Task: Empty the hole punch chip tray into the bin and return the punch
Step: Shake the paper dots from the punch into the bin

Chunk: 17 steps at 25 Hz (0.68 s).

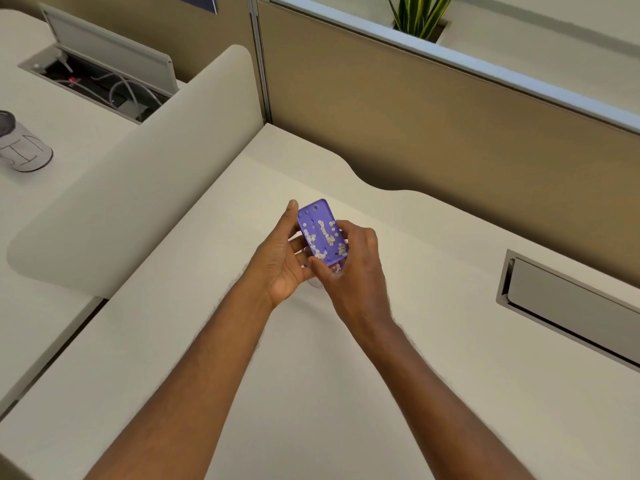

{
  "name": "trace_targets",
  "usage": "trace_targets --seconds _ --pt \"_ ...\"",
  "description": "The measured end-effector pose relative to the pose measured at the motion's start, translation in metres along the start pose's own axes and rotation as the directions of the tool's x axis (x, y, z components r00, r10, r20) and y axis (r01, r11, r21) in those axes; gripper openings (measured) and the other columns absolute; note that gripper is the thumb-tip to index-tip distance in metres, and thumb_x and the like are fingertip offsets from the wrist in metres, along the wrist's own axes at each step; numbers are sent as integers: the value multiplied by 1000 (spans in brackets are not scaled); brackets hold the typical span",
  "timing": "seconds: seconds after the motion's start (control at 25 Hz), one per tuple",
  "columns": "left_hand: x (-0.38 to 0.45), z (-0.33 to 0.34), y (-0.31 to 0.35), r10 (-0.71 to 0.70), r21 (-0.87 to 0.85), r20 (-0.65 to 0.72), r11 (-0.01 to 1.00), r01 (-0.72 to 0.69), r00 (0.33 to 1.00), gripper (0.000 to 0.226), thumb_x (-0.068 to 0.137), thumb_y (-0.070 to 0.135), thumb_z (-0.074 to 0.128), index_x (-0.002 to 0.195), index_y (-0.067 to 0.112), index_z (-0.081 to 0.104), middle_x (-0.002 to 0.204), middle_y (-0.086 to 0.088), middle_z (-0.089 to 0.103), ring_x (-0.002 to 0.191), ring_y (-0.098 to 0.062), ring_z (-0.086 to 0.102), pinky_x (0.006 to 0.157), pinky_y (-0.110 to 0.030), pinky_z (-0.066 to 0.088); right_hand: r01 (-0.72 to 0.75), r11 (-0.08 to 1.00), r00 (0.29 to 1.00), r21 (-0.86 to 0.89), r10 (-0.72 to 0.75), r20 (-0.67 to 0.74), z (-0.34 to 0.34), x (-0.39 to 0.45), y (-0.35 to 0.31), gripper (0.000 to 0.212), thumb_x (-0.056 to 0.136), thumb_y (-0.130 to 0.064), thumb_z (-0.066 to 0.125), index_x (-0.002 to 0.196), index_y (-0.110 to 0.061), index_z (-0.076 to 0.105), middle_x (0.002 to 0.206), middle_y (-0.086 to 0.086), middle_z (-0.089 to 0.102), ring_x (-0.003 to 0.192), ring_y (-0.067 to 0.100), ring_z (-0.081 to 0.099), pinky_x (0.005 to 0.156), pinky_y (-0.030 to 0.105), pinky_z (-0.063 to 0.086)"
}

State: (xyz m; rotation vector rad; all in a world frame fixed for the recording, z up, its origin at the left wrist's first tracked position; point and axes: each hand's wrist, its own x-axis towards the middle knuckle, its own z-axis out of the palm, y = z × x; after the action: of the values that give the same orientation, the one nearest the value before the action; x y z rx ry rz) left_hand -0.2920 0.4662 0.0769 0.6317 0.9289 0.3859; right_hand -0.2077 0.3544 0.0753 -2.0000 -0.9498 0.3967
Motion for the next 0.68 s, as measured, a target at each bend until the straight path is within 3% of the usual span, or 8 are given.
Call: trace_targets --seconds 0.24,0.4,0.56,0.68 --pt "16 0 13 -14 31 -37 999 15 999 63 88 64 59 129 17 65 116 -9 76 98 -27 75 74 -43 63 36 999 999 -41 -34 31 7 19 11 74 82 -43 83 142 -21 47 131 -2 53 118 12 54 81 32 60" --pt "22 1 14 -1 64 -36 998 3 999 61 88 61 63 130 17 65 117 -9 75 102 -28 73 75 -44 63 60 995 997 -79 -57 42 4 22 16 75 83 -45 81 144 -16 48 136 3 54 121 12 53 83 26 58" --pt "26 -1 14 49 110 -49 993 -43 998 53 91 56 63 127 18 67 118 -10 76 101 -28 74 92 -56 59 268 943 958 -197 -282 -46 4 12 18 53 90 -34 76 134 -11 58 133 9 59 119 18 53 83 27 56" --pt "26 -3 15 60 151 -46 987 -52 997 54 92 53 62 132 17 65 125 -13 73 109 -30 71 98 -61 54 395 872 908 -290 -419 -23 10 12 15 54 90 -19 76 139 -6 57 137 14 57 125 22 50 94 28 50"
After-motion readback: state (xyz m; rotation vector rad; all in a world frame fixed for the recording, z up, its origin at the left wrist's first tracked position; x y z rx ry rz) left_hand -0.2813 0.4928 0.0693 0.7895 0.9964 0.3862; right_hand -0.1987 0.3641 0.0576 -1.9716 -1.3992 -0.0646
